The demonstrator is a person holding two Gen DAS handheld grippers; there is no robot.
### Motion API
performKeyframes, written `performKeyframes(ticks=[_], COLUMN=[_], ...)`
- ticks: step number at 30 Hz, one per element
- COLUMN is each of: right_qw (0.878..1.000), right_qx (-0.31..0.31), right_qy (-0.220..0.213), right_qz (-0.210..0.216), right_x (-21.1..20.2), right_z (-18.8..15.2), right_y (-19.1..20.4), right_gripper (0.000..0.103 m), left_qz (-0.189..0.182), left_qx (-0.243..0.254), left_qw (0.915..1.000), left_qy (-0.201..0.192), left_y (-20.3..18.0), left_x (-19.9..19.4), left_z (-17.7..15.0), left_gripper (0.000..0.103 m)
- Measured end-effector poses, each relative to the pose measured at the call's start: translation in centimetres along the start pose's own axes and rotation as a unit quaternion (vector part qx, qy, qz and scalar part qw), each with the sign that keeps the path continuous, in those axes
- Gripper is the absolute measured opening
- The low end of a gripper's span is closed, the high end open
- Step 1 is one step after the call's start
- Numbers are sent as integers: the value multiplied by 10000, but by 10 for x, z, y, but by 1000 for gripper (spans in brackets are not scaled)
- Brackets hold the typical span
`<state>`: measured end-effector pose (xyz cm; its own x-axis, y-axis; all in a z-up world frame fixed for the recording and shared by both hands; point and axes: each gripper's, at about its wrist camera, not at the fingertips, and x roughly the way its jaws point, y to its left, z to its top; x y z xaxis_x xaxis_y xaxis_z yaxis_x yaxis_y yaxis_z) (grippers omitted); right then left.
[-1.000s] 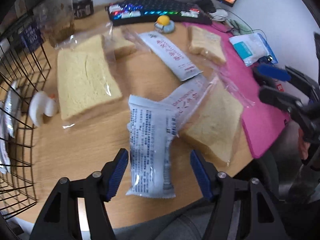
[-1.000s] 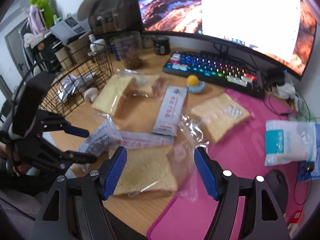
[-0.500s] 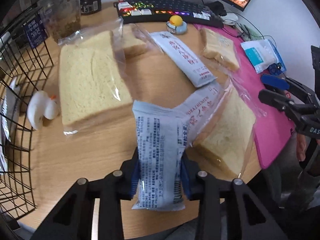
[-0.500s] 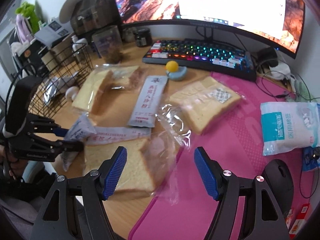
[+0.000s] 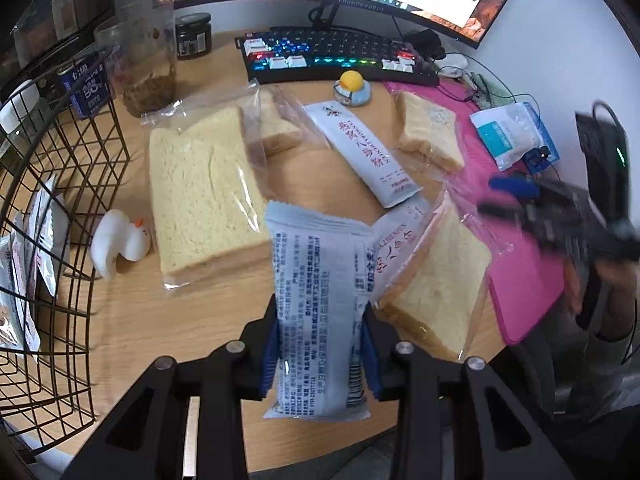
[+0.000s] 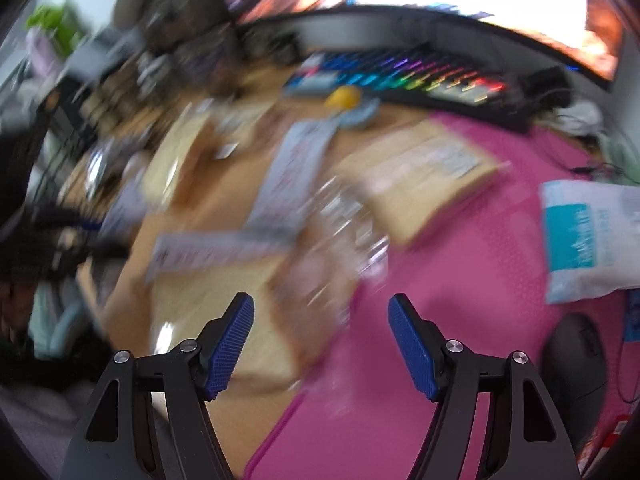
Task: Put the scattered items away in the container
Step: 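Grasp the white-blue printed packet with the left gripper, then grasp the bagged bread slice with the right gripper while the left gripper holds its packet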
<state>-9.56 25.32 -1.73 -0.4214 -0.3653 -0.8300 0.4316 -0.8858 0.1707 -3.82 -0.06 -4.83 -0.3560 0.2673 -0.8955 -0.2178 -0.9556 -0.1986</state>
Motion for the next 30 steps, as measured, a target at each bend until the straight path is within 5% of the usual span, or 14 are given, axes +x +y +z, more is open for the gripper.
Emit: performKeyframes(ticks=[4,10,21,27,30], right_qw=[9892,9607,9421,9472,9548], right_qx=[1323,2703,2844,2318,1905], right_qy=[43,72,427,670,683], right_qz=[-634,-626,-1724,-2111,-2178], right_x=[15,44,96,127,129], right_z=[28,60,123,139,138], right_y=[-39,-52,-23,0,7], right_gripper=[71,71,72,95,93], left_qz=[52,123,-149,-202,-158], left_qx=[95,171,71,-95,-155], left_qw=[9999,9996,9996,9995,9995], left_qy=[-76,-179,-234,-219,-221], left_y=[-6,-6,30,46,49], left_x=[-5,-7,1,6,8], left_z=[7,24,39,39,41], left_gripper=[39,39,39,39,39])
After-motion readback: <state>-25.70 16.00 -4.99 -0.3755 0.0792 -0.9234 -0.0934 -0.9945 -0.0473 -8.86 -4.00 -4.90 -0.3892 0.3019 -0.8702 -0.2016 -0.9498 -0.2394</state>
